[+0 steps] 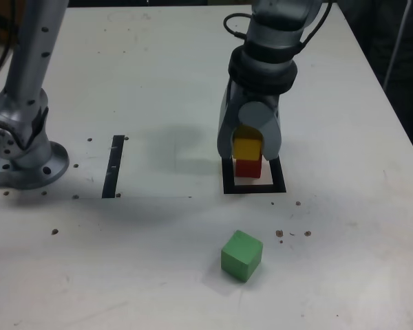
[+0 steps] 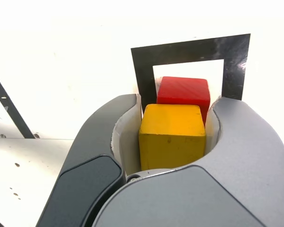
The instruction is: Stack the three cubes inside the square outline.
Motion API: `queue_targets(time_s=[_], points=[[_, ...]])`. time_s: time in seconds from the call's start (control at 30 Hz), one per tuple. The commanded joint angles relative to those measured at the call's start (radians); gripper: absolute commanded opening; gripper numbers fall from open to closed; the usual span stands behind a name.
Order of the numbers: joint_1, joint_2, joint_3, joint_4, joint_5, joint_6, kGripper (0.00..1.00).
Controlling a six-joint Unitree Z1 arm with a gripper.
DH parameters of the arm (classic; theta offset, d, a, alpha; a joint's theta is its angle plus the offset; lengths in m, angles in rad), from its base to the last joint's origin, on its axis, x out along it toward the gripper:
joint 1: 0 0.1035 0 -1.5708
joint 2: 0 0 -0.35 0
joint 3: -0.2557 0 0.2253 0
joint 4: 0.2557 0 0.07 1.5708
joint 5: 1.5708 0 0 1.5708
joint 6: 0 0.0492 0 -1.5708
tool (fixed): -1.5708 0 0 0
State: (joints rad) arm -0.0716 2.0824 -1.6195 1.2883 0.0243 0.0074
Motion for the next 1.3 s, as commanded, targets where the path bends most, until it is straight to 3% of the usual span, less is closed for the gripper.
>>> queue_targets(time_s=[0.0, 0.33, 0.63, 0.87, 1.0, 1.27], points=[[-0.002, 0.010, -0.004, 0.004, -0.001, -0.001, 0.45], [-0.002, 0.015, -0.022, 0.024, 0.012, 0.003, 0.84], [-0.005, -0.004, -0.027, 0.032, 0.014, -0.001, 0.95], [-0.059, -0.110, -0.080, 0.140, 0.056, -0.034, 0.99], [-0.139, -0.130, -0.119, 0.212, 0.084, -0.039, 0.99], [-0.399, -0.021, -0.229, 0.240, 0.034, -0.051, 0.98]])
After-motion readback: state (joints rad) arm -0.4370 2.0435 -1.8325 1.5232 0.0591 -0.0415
